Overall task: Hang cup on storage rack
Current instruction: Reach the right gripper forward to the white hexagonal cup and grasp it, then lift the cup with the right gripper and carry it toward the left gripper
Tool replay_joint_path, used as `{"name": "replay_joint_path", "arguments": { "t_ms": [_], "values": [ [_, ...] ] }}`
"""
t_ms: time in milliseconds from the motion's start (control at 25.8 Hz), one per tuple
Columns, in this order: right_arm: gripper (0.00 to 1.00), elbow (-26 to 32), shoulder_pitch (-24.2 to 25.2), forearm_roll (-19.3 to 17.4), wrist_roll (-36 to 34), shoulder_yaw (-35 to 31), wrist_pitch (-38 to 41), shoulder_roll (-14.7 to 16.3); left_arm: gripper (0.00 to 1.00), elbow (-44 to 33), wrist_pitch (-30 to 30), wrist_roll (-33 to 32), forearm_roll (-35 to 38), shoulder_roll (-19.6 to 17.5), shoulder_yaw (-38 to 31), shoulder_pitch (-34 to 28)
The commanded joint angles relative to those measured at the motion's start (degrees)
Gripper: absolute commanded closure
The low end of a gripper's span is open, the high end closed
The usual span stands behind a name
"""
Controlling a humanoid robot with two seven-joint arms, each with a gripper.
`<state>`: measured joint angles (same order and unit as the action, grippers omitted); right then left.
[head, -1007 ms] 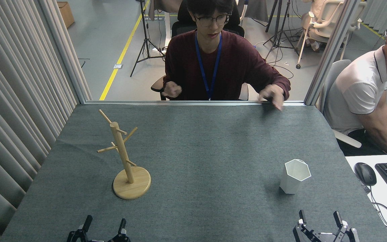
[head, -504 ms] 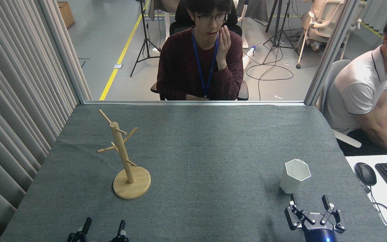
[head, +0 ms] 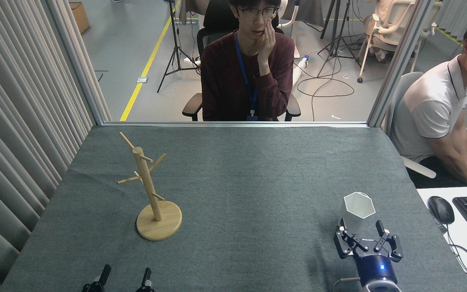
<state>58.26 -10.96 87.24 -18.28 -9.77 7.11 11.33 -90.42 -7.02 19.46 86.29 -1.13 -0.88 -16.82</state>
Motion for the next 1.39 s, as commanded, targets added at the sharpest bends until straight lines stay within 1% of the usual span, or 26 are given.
{"name": "replay_joint_path", "arguments": {
  "t_ms": [0,426,504,620,891,1085,1123,1201,1239,1278,1356],
  "values": [
    [0.01,-2.4,-2.0,-0.1,-0.3,0.0,-0.2,0.0,0.0,0.1,0.0,0.2,0.0,0.1,-0.1,-0.1],
    [0.01,-4.8,-4.2,-0.3,-0.3,0.0,-0.2,1.0,0.0,-0.1,0.0,0.3,0.0,0.0,-0.1,0.0],
    [0.01,-5.4,-4.4,-0.4,-0.3,-0.1,-0.2,1.6,0.0,0.0,0.0,0.4,0.0,0.0,-0.1,0.0],
    [0.01,-7.6,-6.4,-0.4,-0.3,0.0,-0.2,1.7,0.0,-0.1,0.0,0.4,0.0,0.0,-0.1,0.0],
    [0.01,-10.6,-8.3,-0.4,-0.5,0.1,-0.3,1.7,0.0,-0.1,0.1,0.4,0.0,-0.1,-0.2,0.0],
    [0.02,-14.2,-10.0,-0.1,-0.5,1.2,-1.2,1.3,0.0,-0.2,0.0,0.3,0.0,-0.1,-0.2,0.0],
    [0.04,-15.0,-10.3,-0.1,-0.5,1.9,-2.3,1.5,0.0,-0.2,0.0,0.3,0.0,-0.1,-0.2,0.0],
    [0.3,-15.5,-10.4,-0.2,-0.5,2.6,-2.6,1.6,0.0,-0.2,-0.1,0.3,0.0,-0.3,-0.1,0.0],
    [0.37,-15.5,-10.3,-0.2,-0.5,2.6,-2.5,1.7,0.0,-0.1,0.0,0.3,0.0,-0.4,-0.1,0.1],
    [0.39,-15.5,-10.3,-0.4,-0.5,2.6,-2.4,1.8,0.0,0.0,-0.1,0.3,0.0,-0.4,-0.1,0.1],
    [0.4,-14.8,-9.7,-0.6,-0.8,2.5,-2.2,1.7,0.0,0.0,-0.1,0.3,0.0,-0.4,-0.1,0.6]
  ]
}}
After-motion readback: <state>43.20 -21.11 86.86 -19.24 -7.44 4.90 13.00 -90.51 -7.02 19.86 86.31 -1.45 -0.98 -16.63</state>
